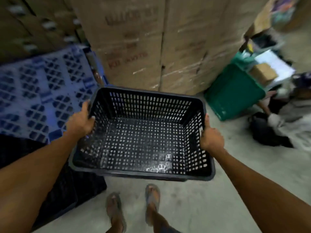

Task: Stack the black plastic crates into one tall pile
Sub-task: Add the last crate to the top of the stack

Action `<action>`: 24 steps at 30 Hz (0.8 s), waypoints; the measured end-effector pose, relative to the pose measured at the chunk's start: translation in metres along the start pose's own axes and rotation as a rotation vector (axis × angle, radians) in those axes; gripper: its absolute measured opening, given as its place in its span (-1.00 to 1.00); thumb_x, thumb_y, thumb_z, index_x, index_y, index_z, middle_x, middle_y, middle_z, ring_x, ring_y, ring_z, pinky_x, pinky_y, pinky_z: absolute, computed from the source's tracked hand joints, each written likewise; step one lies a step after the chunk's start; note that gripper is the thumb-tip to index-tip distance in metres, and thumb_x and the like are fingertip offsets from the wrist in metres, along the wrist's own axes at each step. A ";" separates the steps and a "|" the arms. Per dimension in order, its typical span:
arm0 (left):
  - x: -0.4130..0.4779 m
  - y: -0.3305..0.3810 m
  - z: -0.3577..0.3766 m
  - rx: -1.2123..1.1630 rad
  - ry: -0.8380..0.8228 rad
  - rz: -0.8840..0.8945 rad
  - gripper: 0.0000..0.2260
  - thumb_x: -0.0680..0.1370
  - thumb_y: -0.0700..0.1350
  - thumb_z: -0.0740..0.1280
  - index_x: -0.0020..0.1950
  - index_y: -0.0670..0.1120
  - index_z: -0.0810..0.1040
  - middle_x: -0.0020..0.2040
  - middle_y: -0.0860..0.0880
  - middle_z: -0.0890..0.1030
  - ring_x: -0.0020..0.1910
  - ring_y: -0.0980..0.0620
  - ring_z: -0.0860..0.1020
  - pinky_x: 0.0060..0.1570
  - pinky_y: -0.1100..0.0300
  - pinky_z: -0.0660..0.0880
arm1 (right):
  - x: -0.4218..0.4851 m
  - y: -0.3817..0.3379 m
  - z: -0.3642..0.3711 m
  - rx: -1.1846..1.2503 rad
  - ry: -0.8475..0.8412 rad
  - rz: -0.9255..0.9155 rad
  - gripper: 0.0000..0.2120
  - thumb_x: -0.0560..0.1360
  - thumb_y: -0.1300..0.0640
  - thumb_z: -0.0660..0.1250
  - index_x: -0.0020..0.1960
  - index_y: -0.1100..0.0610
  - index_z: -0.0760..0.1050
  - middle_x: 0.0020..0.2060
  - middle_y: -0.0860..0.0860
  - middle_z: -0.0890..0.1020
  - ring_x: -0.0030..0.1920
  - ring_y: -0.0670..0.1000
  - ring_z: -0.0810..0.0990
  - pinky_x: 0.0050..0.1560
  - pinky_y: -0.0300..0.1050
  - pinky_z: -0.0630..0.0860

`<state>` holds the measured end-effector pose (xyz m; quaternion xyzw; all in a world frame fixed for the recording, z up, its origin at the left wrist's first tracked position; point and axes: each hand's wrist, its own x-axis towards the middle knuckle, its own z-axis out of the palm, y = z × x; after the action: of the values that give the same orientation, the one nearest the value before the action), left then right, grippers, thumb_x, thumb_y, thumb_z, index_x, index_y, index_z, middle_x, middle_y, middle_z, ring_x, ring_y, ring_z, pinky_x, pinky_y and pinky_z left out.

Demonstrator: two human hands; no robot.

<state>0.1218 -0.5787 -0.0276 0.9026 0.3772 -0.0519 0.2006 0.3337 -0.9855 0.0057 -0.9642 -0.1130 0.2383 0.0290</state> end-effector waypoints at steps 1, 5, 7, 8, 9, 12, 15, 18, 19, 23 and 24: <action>-0.012 0.008 -0.022 0.014 0.045 0.023 -0.36 0.61 -0.06 0.27 0.60 -0.12 0.04 -0.25 -0.33 0.58 -0.42 -0.24 0.46 -0.45 -0.03 0.35 | -0.010 0.000 -0.026 -0.021 0.044 -0.040 -0.10 0.50 0.11 0.26 0.58 0.02 -0.31 0.02 0.31 0.62 0.00 0.29 0.63 -0.02 0.11 0.53; -0.052 0.051 -0.129 0.077 0.169 0.040 -0.38 0.63 -0.05 0.23 0.61 -0.08 0.01 -0.30 -0.32 0.60 -0.43 -0.23 0.47 -0.45 -0.04 0.40 | -0.059 -0.007 -0.139 -0.011 0.258 -0.102 -0.25 0.56 0.10 0.16 0.59 -0.08 -0.20 0.08 0.30 0.59 0.05 0.31 0.61 0.00 0.14 0.52; -0.061 0.071 -0.181 0.101 0.222 0.045 -0.40 0.64 -0.05 0.20 0.61 -0.07 0.01 -0.29 -0.30 0.59 -0.38 -0.25 0.49 -0.45 0.04 0.36 | -0.082 -0.014 -0.195 -0.008 0.351 -0.132 -0.32 0.59 0.10 0.12 0.59 -0.11 -0.15 0.11 0.29 0.59 0.06 0.30 0.60 -0.02 0.11 0.51; -0.066 0.082 -0.207 0.107 0.258 0.062 -0.40 0.64 -0.04 0.19 0.61 -0.05 0.00 -0.22 -0.30 0.61 -0.30 -0.29 0.53 -0.39 0.03 0.40 | -0.094 -0.016 -0.223 -0.007 0.394 -0.146 -0.34 0.60 0.10 0.12 0.59 -0.11 -0.13 0.12 0.29 0.58 0.07 0.30 0.60 -0.02 0.10 0.50; -0.072 0.092 -0.234 0.111 0.306 0.081 -0.40 0.63 -0.03 0.19 0.61 -0.03 0.00 -0.11 -0.31 0.63 -0.17 -0.33 0.57 -0.29 -0.01 0.47 | -0.109 -0.016 -0.250 0.001 0.449 -0.156 -0.35 0.60 0.10 0.12 0.59 -0.11 -0.11 0.14 0.30 0.57 0.09 0.31 0.59 -0.01 0.10 0.50; -0.106 0.119 -0.316 0.095 0.432 0.127 -0.40 0.63 -0.01 0.17 0.61 0.03 -0.02 0.07 -0.32 0.62 -0.02 -0.36 0.57 -0.11 -0.10 0.54 | -0.163 -0.019 -0.318 0.024 0.606 -0.175 -0.36 0.60 0.09 0.11 0.59 -0.10 -0.09 0.18 0.33 0.55 0.14 0.32 0.57 0.05 0.13 0.50; -0.156 0.131 -0.390 0.087 0.589 0.187 -0.41 0.63 -0.02 0.16 0.61 0.05 -0.02 0.08 -0.35 0.60 -0.03 -0.37 0.57 -0.10 -0.11 0.55 | -0.223 -0.026 -0.365 0.065 0.780 -0.201 -0.40 0.60 0.05 0.08 0.59 -0.11 -0.06 0.19 0.36 0.54 0.16 0.35 0.55 0.08 0.16 0.48; -0.204 0.134 -0.450 0.091 0.727 0.201 -0.42 0.63 -0.03 0.16 0.61 0.05 0.00 0.19 -0.37 0.55 0.11 -0.41 0.52 0.03 -0.16 0.50 | -0.277 -0.034 -0.398 0.101 0.902 -0.224 -0.42 0.61 0.04 0.07 0.58 -0.12 -0.03 0.14 0.39 0.55 0.11 0.37 0.57 0.06 0.17 0.49; -0.221 0.132 -0.473 0.092 0.768 0.193 -0.43 0.63 -0.03 0.16 0.60 0.05 0.02 0.21 -0.38 0.53 0.13 -0.41 0.51 0.05 -0.16 0.49 | -0.296 -0.040 -0.408 0.116 0.943 -0.247 -0.42 0.60 0.04 0.08 0.58 -0.13 -0.02 0.12 0.39 0.56 0.09 0.37 0.58 0.04 0.16 0.50; -0.290 0.110 -0.549 0.102 0.911 0.208 -0.43 0.61 -0.03 0.17 0.59 0.07 0.05 0.20 -0.41 0.53 0.15 -0.42 0.52 0.07 -0.17 0.50 | -0.369 -0.069 -0.441 0.196 1.057 -0.305 -0.40 0.58 0.06 0.13 0.55 -0.18 0.01 0.06 0.40 0.57 0.08 0.39 0.58 0.04 0.19 0.50; -0.303 0.103 -0.567 0.109 0.937 0.197 -0.43 0.60 -0.03 0.17 0.59 0.08 0.05 0.22 -0.40 0.52 0.16 -0.42 0.51 0.08 -0.17 0.50 | -0.385 -0.077 -0.446 0.213 1.082 -0.315 -0.40 0.57 0.06 0.14 0.55 -0.18 0.03 0.06 0.40 0.57 0.08 0.40 0.58 0.06 0.20 0.51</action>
<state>-0.0542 -0.6170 0.5979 0.8695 0.3365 0.3599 -0.0345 0.1941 -1.0006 0.5833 -0.9122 -0.1999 -0.2861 0.2148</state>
